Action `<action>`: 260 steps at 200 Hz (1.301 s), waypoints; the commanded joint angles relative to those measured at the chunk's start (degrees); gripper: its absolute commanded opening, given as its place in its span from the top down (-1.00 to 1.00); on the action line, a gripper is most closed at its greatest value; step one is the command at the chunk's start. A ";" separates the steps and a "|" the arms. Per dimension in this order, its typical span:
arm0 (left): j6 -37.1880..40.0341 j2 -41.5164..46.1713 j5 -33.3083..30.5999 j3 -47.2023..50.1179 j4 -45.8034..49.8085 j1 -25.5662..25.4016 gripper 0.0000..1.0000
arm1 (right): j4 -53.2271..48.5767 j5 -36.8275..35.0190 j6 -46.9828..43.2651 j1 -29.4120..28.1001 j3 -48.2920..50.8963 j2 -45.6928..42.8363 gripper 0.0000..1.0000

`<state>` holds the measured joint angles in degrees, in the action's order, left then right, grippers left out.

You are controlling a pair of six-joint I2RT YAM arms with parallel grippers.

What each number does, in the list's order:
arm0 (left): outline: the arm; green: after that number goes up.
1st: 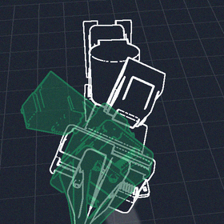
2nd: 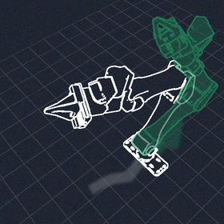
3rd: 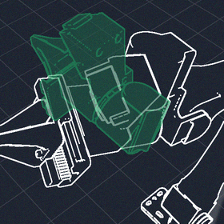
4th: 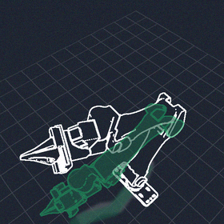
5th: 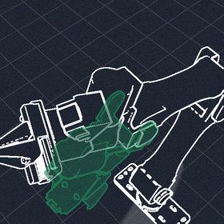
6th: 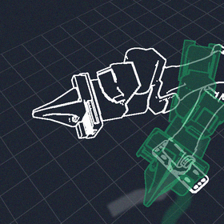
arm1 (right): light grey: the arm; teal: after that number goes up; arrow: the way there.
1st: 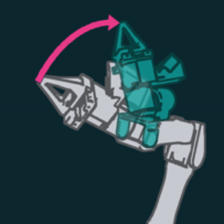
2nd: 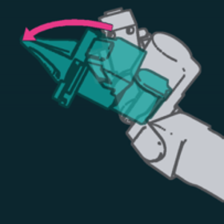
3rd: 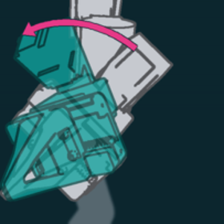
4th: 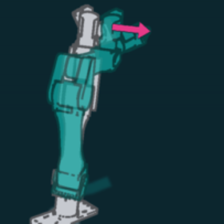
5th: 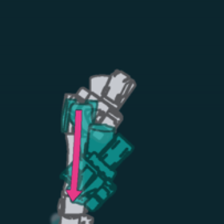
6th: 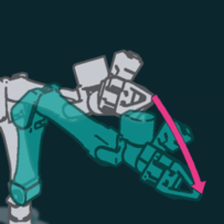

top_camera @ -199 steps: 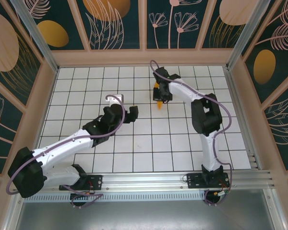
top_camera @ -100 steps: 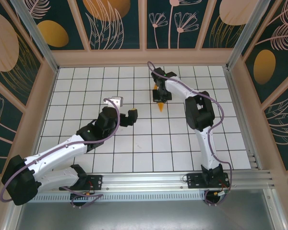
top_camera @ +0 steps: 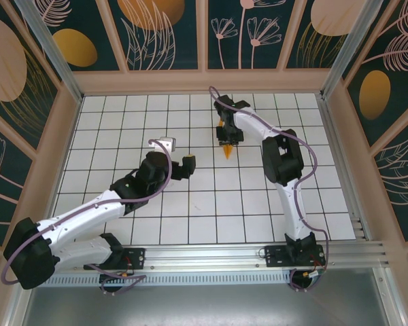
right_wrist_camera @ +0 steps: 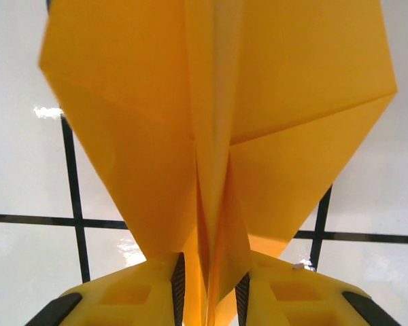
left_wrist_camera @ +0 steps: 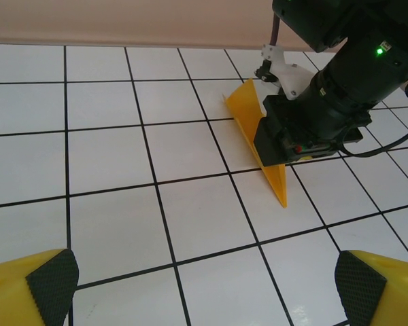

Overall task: Fold a paper plane with a square sheet of paper (fold left side to right side)
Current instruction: Place the paper plane at the top-center of the table, then reset both arms

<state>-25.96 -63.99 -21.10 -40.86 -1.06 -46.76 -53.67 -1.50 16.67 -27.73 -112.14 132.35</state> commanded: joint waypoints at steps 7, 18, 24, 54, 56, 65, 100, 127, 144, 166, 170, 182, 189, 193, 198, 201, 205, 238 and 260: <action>-1.87 0.19 -4.88 -1.56 0.27 0.18 -0.97 | -4.70 -0.49 0.35 0.02 -0.72 -5.76 0.29; -2.49 0.88 -6.34 -1.15 -0.08 0.23 -0.97 | -5.04 -1.15 0.47 -0.21 0.41 -8.10 0.24; -2.65 1.39 -7.28 -0.82 -0.56 0.26 -0.97 | -5.08 -1.67 0.64 -0.39 1.42 -9.80 0.21; -4.45 4.15 -16.66 2.61 -3.01 2.19 -0.97 | -0.89 -4.67 1.82 -0.54 11.48 -21.26 -0.03; -4.56 4.45 -16.81 2.80 -3.06 2.68 -0.97 | -0.31 -4.95 1.86 -0.46 12.51 -22.34 -0.06; -5.29 5.59 -16.92 3.57 -3.45 5.03 -0.97 | 2.65 -6.39 1.99 -0.26 17.05 -26.93 -0.15; -3.44 9.89 -22.96 8.33 -8.99 12.36 -0.97 | 16.65 -10.19 1.69 3.10 36.64 -44.51 -0.48; -0.91 9.71 -26.14 11.61 -13.83 16.87 -0.97 | 28.15 -10.22 2.89 9.10 50.36 -55.85 -0.71; 2.06 7.62 -26.18 13.55 -17.49 19.20 -0.97 | 37.07 -11.42 2.85 12.64 58.89 -62.34 -0.97; 7.28 4.20 -28.52 16.06 -23.31 20.57 -0.97 | 49.48 -13.69 0.17 16.71 69.96 -67.21 -0.98; 7.60 3.59 -28.86 16.46 -23.94 20.99 -0.97 | 51.73 -14.55 -0.64 17.17 71.77 -67.73 -0.98; 8.24 2.12 -28.14 17.59 -26.00 22.58 -0.97 | 58.91 -15.81 -4.13 18.27 77.31 -68.56 -0.98; 8.64 1.32 -27.39 18.72 -28.04 23.45 -0.97 | 62.98 -16.51 -6.05 18.84 80.11 -68.54 -0.98; 8.82 0.97 -26.83 19.37 -29.27 23.94 -0.97 | 65.17 -16.85 -6.81 19.17 81.56 -68.38 -0.98; 9.37 0.57 -25.94 19.96 -30.76 24.65 -0.97 | 67.82 -17.21 -7.53 19.63 83.14 -68.08 -0.98; 9.13 0.53 -25.20 19.62 -29.96 25.04 -0.97 | 69.40 -17.32 -7.92 19.90 84.11 -67.81 -0.98; 9.76 0.46 -24.50 19.58 -30.68 25.40 -0.97 | 71.42 -17.25 -8.37 20.40 85.26 -67.46 -0.98; 16.17 -0.26 -19.76 21.03 -36.65 28.33 -0.97 | 85.81 -12.30 -9.04 25.23 91.45 -62.39 -0.98; 18.50 -1.32 -16.25 23.16 -39.35 30.79 -0.97 | 95.86 -9.98 -10.84 26.32 94.61 -58.98 -0.98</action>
<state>-12.27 -64.12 -41.91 -19.81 -33.69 -18.28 24.21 -14.68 8.95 -2.44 -20.27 70.65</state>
